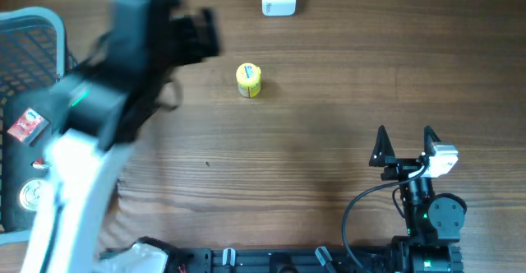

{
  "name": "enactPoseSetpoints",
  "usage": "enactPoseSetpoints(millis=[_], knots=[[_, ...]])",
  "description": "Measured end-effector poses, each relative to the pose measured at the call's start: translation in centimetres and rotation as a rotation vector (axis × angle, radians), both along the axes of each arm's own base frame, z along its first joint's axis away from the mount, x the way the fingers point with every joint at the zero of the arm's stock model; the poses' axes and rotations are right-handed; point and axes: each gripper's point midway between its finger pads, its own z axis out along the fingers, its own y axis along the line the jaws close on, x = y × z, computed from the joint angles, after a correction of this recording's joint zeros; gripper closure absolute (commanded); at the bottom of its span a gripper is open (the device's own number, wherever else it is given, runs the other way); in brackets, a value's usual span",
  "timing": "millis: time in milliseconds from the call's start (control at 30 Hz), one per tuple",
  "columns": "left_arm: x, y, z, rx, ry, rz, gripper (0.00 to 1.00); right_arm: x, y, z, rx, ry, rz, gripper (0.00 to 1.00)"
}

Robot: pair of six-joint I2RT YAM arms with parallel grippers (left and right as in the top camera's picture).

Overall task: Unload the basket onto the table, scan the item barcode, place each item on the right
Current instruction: 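Hold the yellow container's barcode in front of the white scanner, then set the yellow container down on the table and release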

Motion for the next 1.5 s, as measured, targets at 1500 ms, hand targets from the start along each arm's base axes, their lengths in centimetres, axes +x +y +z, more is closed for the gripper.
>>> enactPoseSetpoints(millis=[1500], knots=[[-18.4,33.0,-30.1,-0.515,0.661,1.541,0.00,0.0,0.0,0.0,0.000,0.000,0.000,0.00]])
